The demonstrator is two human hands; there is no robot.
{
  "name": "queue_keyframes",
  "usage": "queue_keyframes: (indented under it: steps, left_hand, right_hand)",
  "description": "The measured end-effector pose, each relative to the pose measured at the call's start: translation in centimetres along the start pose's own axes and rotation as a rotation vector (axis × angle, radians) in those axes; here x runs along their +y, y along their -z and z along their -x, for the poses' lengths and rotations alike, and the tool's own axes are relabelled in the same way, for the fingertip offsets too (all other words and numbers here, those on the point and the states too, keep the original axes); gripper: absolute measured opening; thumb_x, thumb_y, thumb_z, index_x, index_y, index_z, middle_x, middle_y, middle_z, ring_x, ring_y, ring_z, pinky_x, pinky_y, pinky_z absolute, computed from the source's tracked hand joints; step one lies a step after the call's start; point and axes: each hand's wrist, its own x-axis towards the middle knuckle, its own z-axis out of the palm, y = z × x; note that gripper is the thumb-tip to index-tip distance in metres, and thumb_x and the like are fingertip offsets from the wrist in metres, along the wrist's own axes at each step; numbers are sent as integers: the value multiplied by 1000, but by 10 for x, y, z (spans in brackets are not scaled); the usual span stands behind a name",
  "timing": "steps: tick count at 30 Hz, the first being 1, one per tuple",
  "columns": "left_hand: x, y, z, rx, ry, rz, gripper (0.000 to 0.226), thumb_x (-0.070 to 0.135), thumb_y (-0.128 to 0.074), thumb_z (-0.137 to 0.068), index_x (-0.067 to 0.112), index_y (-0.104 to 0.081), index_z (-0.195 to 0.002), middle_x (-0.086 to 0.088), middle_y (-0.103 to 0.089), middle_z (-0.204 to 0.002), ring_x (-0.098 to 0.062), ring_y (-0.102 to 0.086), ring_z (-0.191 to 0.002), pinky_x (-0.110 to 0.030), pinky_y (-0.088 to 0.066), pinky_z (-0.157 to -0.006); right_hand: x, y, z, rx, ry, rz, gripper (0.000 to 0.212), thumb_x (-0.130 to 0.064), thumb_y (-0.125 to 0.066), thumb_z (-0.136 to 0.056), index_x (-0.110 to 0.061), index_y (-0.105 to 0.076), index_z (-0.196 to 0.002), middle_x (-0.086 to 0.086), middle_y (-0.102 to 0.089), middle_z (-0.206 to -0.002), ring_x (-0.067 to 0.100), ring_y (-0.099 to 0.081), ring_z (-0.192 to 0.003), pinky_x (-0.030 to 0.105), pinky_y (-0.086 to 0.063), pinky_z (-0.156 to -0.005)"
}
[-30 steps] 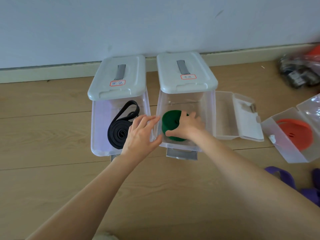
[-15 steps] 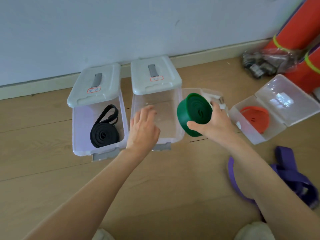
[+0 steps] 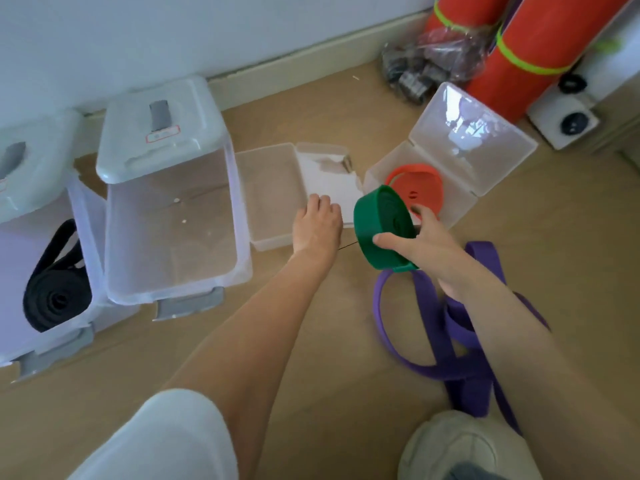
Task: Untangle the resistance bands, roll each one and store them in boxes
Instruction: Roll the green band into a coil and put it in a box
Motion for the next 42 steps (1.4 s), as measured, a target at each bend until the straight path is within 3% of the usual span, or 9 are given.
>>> queue_keyframes:
  steps: [8, 11, 15, 18, 21, 26, 32, 38, 42]
  left_hand:
    - [-10, 3, 28, 306, -20, 25, 18, 8, -65, -78, 3, -61, -95, -11, -57, -100, -26, -52, -93, -31, -43, -80]
    - [1, 12, 45, 490, 219, 539, 12, 6, -65, -82, -5, -62, -80, -20, -56, -95, -30, -52, -86, -35, -44, -76]
    - [5, 18, 52, 299, 751, 1391, 13, 13, -59, -84, 2, -63, -89, -5, -65, -82, -12, -59, -73, -16, -46, -59]
    - [1, 16, 57, 247, 811, 1659, 26, 11, -63, -82, 15, -60, -107, 5, -68, -93, -4, -63, -84, -7, -46, -61]
    - [0, 8, 65, 192, 808, 1636, 31, 13, -64, -83, 14, -57, -113, 3, -68, -100, -9, -63, -94, -17, -47, -76]
    - [16, 15, 62, 243, 509, 1245, 24, 5, -51, -90, 6, -43, -113, -2, -60, -78, -18, -57, -71, -11, -45, -61]
    - [28, 27, 53, 146, 72, 909, 54, -3, -49, -87, 11, -37, -138, -10, -51, -132, -26, -54, -114, -34, -44, -96]
    - [-13, 10, 69, -71, 80, 351, 69, 25, -48, -91, 35, -9, -147, -10, -8, -154, -36, -8, -141, -47, -17, -113]
    - [-11, 6, 71, -115, 196, 390, 59, 23, -41, -95, 24, -14, -147, -12, -1, -156, -33, 3, -143, -41, -12, -117]
  right_hand:
    - [8, 20, 2, 19, 53, -84, 92, -24, -77, -72, -26, -21, -145, -5, -47, -124, 12, -50, -111, 29, -49, -87]
    - [4, 27, 4, 26, 24, -165, 90, -22, -75, -74, -28, -20, -146, -1, -51, -128, 16, -55, -111, 32, -52, -85]
    - [2, 25, 9, 9, 44, -175, 88, -20, -73, -76, -27, -20, -146, -18, -54, -101, -8, -63, -85, 13, -53, -64]
    - [2, 18, 12, -34, 66, -149, 91, -18, -73, -77, -25, -16, -147, -22, -50, -96, -22, -57, -68, 2, -45, -52]
    - [-2, 13, 12, -45, 83, -107, 93, -24, -74, -75, -29, -16, -147, -23, -47, -101, -14, -55, -75, 0, -41, -52]
    - [-10, 16, 15, -48, 134, -77, 93, -28, -75, -74, -30, -17, -147, -13, -48, -119, -10, -49, -89, 7, -42, -61]
    - [-37, 29, 24, 8, 267, -48, 80, -22, -73, -73, -28, -29, -140, -5, -45, -133, 13, -47, -121, 29, -46, -93]
    - [-77, 7, 54, 43, 454, 85, 93, -48, -69, -53, -33, -30, -136, -19, -45, -120, 10, -46, -120, 39, -42, -101]
    - [-80, -37, 31, -131, 250, 86, 101, -44, -77, -64, -27, -20, -145, -10, -47, -126, 16, -49, -121, 30, -45, -94]
